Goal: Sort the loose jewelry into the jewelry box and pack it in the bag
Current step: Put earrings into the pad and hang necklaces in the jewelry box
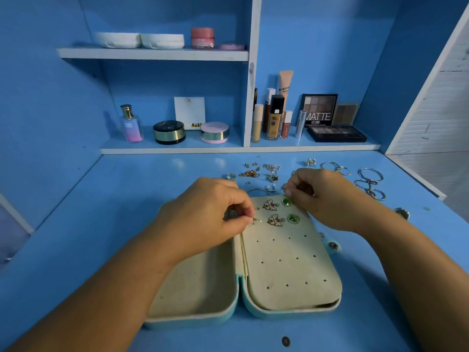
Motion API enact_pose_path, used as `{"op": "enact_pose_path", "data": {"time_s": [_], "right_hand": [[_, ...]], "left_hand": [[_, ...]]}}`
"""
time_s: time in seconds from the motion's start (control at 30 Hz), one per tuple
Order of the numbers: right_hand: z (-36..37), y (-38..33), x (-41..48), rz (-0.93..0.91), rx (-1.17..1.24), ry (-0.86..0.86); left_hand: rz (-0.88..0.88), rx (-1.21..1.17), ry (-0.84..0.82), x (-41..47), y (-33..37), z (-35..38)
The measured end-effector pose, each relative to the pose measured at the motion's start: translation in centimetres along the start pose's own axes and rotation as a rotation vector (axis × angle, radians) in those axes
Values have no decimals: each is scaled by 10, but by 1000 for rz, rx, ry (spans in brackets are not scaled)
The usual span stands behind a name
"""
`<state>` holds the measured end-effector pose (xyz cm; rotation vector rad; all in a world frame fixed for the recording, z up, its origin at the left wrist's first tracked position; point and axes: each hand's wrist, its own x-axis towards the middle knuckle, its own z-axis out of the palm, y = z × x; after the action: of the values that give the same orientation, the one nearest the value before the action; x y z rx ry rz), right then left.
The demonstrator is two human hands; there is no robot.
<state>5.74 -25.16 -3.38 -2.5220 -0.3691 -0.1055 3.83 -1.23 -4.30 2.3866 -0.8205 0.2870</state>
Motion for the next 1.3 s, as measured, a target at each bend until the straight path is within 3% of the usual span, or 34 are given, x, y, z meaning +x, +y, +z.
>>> {"op": "enact_pose_path", "data": {"time_s": [0.43,0.7,0.9,0.97,1.07,1.13,1.3], "right_hand": [[1,-5,-3,-13,-1,33],[1,-5,-2,2,12,37],[-3,-9,-3,12,133,84],[-4,-12,-4,4,188,122],[-5,-21,-6,20,379,182],[-6,-29,-8,53,640,191],[-2,-43,-13,34,1193,84]], "left_hand": [[81,111,64,2,7,3],[62,68,-83,-1,8,-5],[-109,-48,98,3,-1,-3],[-180,-82,62,5,-3,-1],[-254,-156,-40,7,-4,-1],[-279,-263,-88,9,-3,-2],[-254,-376,-158,10,-9,-7]]}}
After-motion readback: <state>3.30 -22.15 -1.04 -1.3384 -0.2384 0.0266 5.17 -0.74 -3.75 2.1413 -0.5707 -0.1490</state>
